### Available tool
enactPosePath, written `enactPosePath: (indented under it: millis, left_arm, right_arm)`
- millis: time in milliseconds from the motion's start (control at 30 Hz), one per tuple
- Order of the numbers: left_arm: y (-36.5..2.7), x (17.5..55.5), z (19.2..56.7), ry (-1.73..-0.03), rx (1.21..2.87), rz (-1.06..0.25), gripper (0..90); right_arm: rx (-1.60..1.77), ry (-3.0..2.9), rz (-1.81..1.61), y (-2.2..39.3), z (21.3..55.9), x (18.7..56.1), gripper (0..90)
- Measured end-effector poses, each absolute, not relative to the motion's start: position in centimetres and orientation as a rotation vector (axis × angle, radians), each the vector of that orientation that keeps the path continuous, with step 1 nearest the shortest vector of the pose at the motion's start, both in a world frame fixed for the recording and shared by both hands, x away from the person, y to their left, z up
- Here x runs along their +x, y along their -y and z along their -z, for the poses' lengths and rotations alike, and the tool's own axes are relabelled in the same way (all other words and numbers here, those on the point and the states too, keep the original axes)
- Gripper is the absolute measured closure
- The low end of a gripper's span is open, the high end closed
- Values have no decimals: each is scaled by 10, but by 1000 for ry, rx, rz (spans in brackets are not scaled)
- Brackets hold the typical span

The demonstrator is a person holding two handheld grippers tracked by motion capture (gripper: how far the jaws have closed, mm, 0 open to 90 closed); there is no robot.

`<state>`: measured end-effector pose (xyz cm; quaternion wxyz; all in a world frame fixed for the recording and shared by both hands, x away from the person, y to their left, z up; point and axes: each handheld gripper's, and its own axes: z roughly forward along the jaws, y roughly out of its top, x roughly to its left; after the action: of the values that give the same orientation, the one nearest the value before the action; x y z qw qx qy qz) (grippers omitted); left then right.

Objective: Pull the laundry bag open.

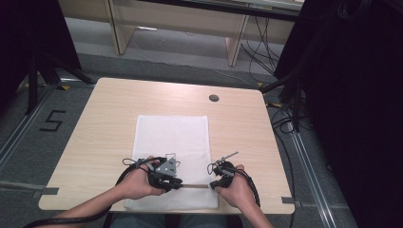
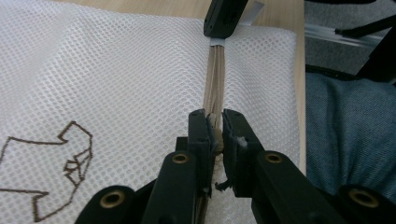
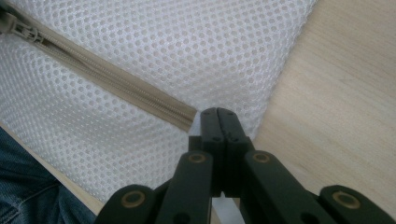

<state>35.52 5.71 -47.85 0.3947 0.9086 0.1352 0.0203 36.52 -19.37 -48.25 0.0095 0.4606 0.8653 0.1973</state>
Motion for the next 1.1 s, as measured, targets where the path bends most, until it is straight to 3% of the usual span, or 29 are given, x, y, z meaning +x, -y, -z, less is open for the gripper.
enactPosePath:
  millis: [1100]
  left_arm:
    - [-70,354,478,-348,2306,-51,817]
  right_arm:
    - [1452,-2700,-613,194,482,365,900]
